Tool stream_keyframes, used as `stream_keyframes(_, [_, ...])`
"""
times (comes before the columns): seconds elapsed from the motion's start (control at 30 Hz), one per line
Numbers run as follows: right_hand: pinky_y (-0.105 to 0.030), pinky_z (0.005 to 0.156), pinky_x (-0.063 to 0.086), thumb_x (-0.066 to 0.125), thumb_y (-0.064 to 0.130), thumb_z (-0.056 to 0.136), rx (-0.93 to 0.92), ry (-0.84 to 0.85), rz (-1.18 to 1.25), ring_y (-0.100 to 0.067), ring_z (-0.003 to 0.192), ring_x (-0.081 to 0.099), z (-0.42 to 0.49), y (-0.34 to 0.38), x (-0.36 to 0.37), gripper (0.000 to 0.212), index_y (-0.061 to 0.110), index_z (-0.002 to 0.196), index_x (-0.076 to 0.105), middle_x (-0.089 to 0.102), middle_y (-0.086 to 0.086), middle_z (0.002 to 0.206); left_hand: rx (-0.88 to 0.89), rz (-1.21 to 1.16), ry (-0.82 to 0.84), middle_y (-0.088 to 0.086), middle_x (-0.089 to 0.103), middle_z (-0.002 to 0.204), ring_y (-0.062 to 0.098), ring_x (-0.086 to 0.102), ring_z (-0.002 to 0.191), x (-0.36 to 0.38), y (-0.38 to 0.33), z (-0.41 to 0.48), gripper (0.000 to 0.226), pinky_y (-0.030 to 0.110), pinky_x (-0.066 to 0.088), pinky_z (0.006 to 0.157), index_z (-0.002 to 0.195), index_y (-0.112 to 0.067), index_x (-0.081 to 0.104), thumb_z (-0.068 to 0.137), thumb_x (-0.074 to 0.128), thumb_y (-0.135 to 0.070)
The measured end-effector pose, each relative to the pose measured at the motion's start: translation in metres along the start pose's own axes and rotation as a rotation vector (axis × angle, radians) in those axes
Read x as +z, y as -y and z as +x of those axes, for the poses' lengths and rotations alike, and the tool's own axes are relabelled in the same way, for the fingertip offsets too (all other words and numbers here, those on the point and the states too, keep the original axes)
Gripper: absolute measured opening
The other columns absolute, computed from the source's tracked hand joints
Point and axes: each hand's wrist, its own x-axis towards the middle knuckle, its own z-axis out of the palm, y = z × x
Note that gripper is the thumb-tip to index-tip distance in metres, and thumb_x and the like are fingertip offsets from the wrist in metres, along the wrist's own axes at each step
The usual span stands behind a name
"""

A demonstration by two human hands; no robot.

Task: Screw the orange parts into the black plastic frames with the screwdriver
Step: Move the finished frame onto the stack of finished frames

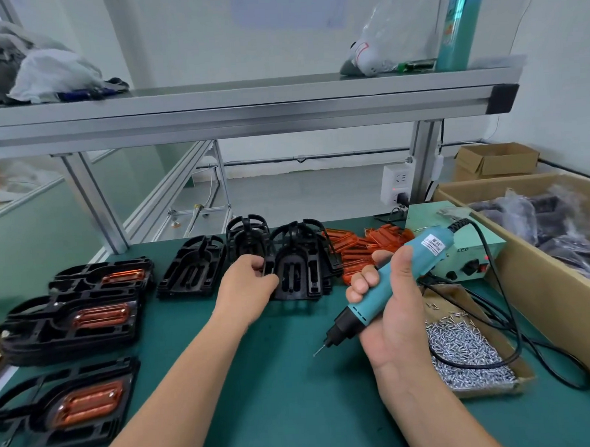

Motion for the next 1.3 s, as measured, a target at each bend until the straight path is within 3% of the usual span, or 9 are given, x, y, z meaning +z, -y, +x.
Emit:
stream_keyframes(0.33, [-0.025, 0.053, 0.046, 0.063, 0.052, 0.100, -0.025, -0.014, 0.001, -0.014, 0.059, 0.050, 0.002, 0.004, -0.001, 0.038, 0.014, 0.098, 0.060, 0.047, 0.000, 0.071, -0.264, -0.543, 0.304, 0.017, 0.053, 0.107, 0.032, 0.073, 0.096, -0.026, 0.031, -0.097, 0.090, 0.046, 0.065, 0.075, 0.158, -0.027, 0.037, 0.085, 0.085, -0.006])
stream_keyframes(0.6, [-0.025, 0.055, 0.049, 0.069, 0.054, 0.094, -0.060, -0.012, 0.021, -0.014, 0.060, 0.051, 0.007, 0.011, -0.002, 0.039, 0.016, 0.098, 0.062, 0.048, 0.000, 0.072, -0.171, -0.200, 0.461, 0.010, 0.079, 0.090, 0.032, 0.076, 0.071, -0.054, 0.034, -0.141, 0.066, 0.029, 0.050, 0.045, 0.155, -0.026, 0.032, 0.100, 0.068, -0.028])
stream_keyframes(0.7, [-0.024, 0.055, 0.048, 0.069, 0.054, 0.094, -0.072, -0.016, 0.020, -0.013, 0.061, 0.050, 0.008, 0.012, -0.004, 0.040, 0.016, 0.097, 0.061, 0.048, 0.001, 0.072, -0.152, -0.101, 0.521, 0.006, 0.080, 0.091, 0.028, 0.076, 0.068, -0.059, 0.031, -0.149, 0.075, 0.028, 0.047, 0.046, 0.161, -0.028, 0.019, 0.101, 0.064, -0.029])
stream_keyframes(0.83, [-0.024, 0.055, 0.048, 0.069, 0.055, 0.093, -0.078, -0.031, 0.033, -0.013, 0.061, 0.049, 0.011, 0.014, -0.005, 0.040, 0.016, 0.097, 0.061, 0.047, 0.001, 0.071, -0.010, 0.267, 0.451, -0.016, 0.075, 0.085, 0.006, 0.070, 0.067, -0.064, 0.029, -0.149, 0.087, 0.025, 0.053, 0.060, 0.163, -0.037, 0.011, 0.089, 0.053, -0.053])
stream_keyframes(0.97, [-0.023, 0.055, 0.047, 0.071, 0.057, 0.090, -0.094, -0.035, 0.051, -0.012, 0.062, 0.049, 0.015, 0.019, -0.008, 0.042, 0.017, 0.097, 0.061, 0.048, 0.002, 0.072, 0.417, 0.595, 0.171, -0.030, 0.047, 0.115, -0.007, 0.045, 0.112, -0.068, 0.020, -0.131, 0.074, 0.021, 0.046, 0.093, 0.159, -0.045, 0.027, 0.088, 0.041, -0.063])
stream_keyframes(1.03, [-0.024, 0.056, 0.047, 0.071, 0.057, 0.090, -0.112, -0.042, 0.060, -0.012, 0.062, 0.049, 0.017, 0.022, -0.011, 0.042, 0.017, 0.097, 0.062, 0.049, 0.002, 0.073, 0.587, 0.627, 0.246, -0.028, 0.029, 0.152, 0.001, 0.023, 0.145, -0.061, 0.013, -0.118, 0.066, 0.033, 0.032, 0.121, 0.158, -0.046, 0.030, 0.094, 0.046, -0.053])
stream_keyframes(1.13, [-0.024, 0.057, 0.047, 0.069, 0.057, 0.093, -0.131, -0.065, 0.073, -0.012, 0.064, 0.049, 0.022, 0.027, -0.015, 0.041, 0.017, 0.098, 0.061, 0.049, 0.002, 0.073, 0.749, 0.706, 0.396, -0.023, 0.005, 0.171, 0.004, -0.010, 0.158, -0.041, 0.005, -0.103, 0.061, 0.042, 0.000, 0.130, 0.158, -0.052, 0.027, 0.100, 0.045, -0.049])
stream_keyframes(1.2, [-0.024, 0.057, 0.047, 0.068, 0.056, 0.094, -0.136, -0.086, 0.079, -0.013, 0.064, 0.048, 0.025, 0.029, -0.017, 0.041, 0.017, 0.099, 0.060, 0.049, 0.002, 0.073, 0.770, 0.740, 0.466, -0.022, 0.019, 0.169, 0.003, -0.005, 0.158, -0.031, 0.002, -0.098, 0.058, 0.045, -0.006, 0.129, 0.156, -0.053, 0.033, 0.099, 0.044, -0.050])
stream_keyframes(1.3, [-0.024, 0.058, 0.047, 0.069, 0.057, 0.094, -0.141, -0.116, 0.087, -0.013, 0.063, 0.049, 0.027, 0.032, -0.019, 0.041, 0.017, 0.099, 0.060, 0.049, 0.002, 0.073, 0.779, 0.811, 0.433, -0.018, 0.045, 0.136, 0.005, 0.032, 0.141, -0.029, 0.000, -0.097, 0.050, 0.041, 0.006, 0.129, 0.146, -0.049, 0.049, 0.097, 0.043, -0.058])
